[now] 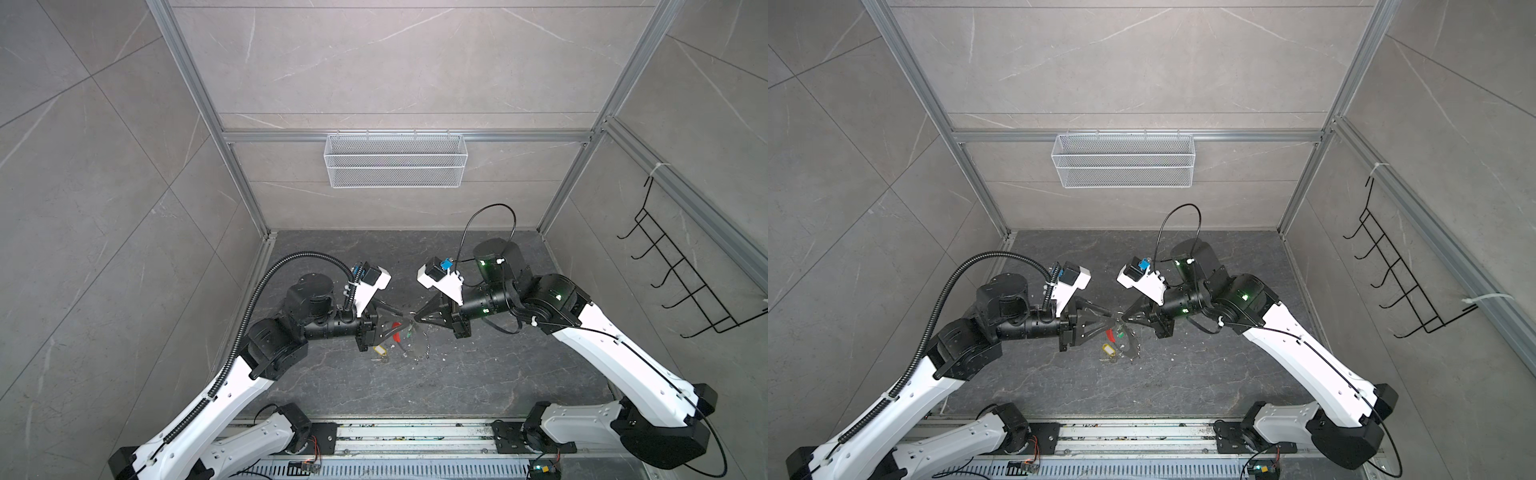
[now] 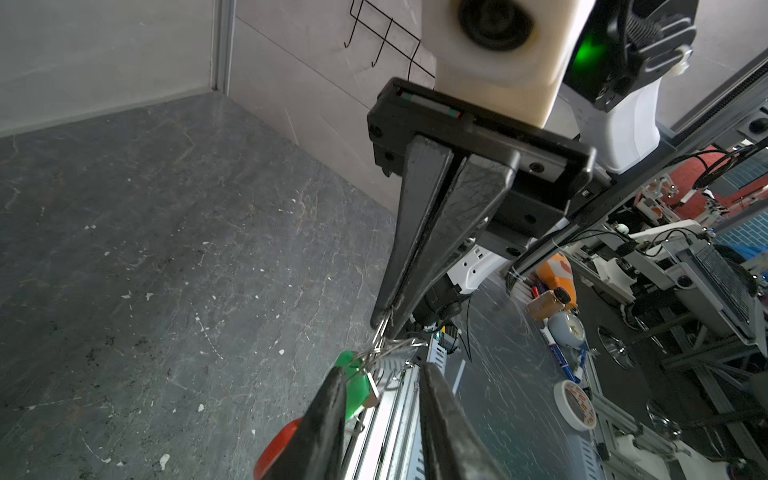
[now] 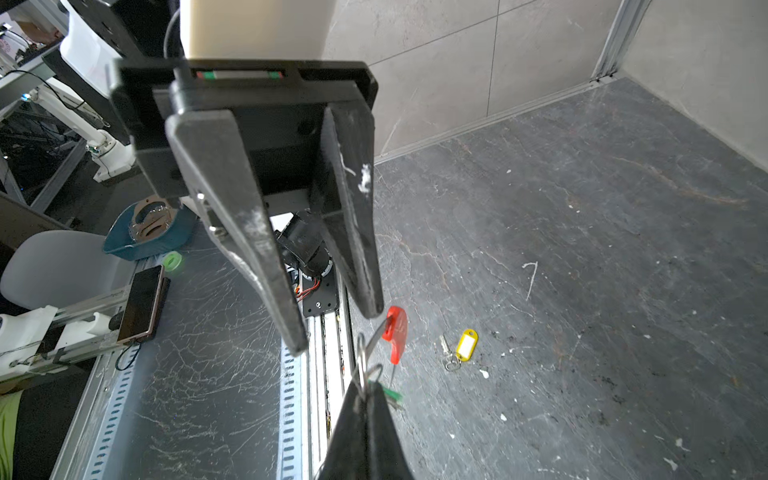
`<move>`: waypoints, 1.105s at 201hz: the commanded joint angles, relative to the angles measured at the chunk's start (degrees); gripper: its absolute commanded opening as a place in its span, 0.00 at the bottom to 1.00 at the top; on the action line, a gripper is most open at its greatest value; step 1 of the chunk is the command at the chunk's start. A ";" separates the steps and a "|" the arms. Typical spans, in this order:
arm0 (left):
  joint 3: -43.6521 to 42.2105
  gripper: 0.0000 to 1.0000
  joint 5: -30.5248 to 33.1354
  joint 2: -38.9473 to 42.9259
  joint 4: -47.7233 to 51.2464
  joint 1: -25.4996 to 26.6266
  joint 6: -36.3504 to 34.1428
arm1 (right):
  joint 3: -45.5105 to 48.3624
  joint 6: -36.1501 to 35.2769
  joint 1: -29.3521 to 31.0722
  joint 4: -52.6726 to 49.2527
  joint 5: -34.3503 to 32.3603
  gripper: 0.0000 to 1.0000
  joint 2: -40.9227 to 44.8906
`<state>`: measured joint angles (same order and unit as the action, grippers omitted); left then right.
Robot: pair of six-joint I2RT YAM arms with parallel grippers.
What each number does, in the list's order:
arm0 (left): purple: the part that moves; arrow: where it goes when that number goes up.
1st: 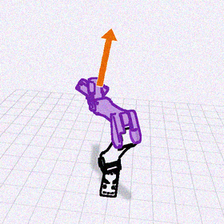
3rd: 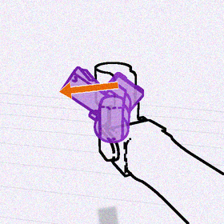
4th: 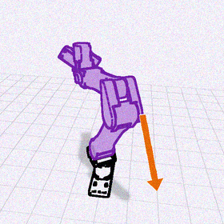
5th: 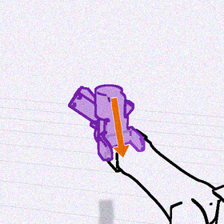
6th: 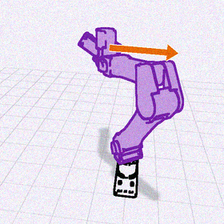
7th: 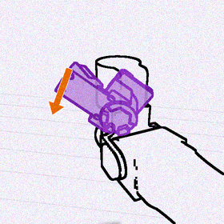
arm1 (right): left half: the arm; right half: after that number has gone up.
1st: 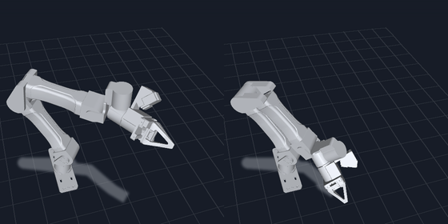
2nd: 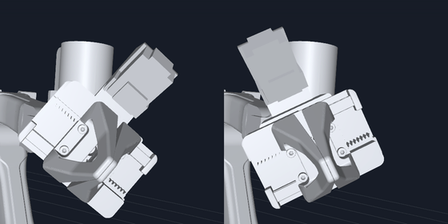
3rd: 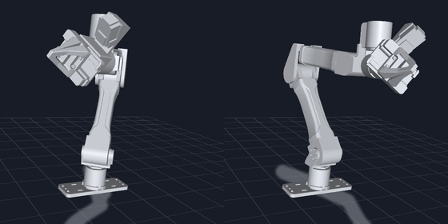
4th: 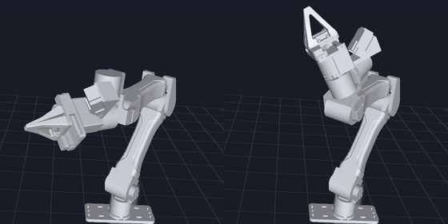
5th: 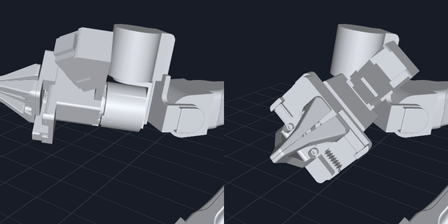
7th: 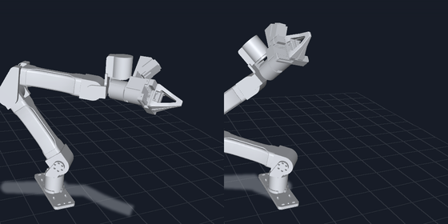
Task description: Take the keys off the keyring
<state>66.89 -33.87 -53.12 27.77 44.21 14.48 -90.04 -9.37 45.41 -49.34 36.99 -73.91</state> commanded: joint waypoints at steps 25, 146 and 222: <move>3.66 0.21 -4.21 -0.86 1.10 -0.19 -2.82 | -3.25 -2.24 0.79 -4.06 -0.47 0.00 -1.06; 4.65 0.12 -7.08 -4.16 1.49 -0.24 -3.06 | -4.47 -1.80 1.38 -3.53 -1.30 0.00 -1.85; 0.48 0.00 -1.08 -0.91 -4.20 -0.25 -1.75 | -0.69 1.48 1.47 2.97 -3.92 0.10 0.93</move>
<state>69.28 -38.41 -57.25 28.80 44.21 12.78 -92.53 -10.02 46.48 -52.36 34.57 -75.50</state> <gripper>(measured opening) 0.049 0.053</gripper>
